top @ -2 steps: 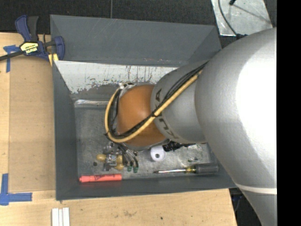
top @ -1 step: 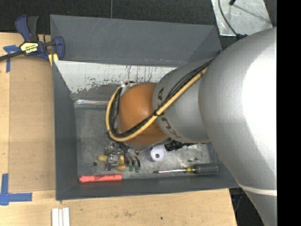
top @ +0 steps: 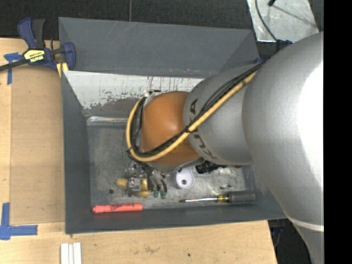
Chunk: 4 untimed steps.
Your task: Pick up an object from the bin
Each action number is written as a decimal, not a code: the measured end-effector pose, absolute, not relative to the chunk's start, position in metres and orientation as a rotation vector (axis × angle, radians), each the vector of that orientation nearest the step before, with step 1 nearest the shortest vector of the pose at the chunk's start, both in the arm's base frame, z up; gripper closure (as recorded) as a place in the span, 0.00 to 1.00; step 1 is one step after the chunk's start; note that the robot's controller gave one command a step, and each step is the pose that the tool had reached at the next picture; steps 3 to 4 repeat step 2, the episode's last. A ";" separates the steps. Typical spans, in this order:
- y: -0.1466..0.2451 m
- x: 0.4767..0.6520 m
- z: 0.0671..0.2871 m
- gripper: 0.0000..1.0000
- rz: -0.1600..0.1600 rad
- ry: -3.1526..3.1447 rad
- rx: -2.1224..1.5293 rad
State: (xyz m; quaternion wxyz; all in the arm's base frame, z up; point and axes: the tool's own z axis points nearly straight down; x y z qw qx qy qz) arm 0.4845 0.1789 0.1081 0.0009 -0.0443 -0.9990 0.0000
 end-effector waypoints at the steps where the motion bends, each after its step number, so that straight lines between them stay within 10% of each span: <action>1: 0.179 0.486 0.123 1.00 -0.002 -3.141 -0.140; 4: 0.179 0.486 0.132 1.00 -0.003 -3.143 -0.141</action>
Offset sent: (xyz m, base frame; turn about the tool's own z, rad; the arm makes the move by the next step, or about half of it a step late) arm 0.0000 0.0001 0.0007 0.0000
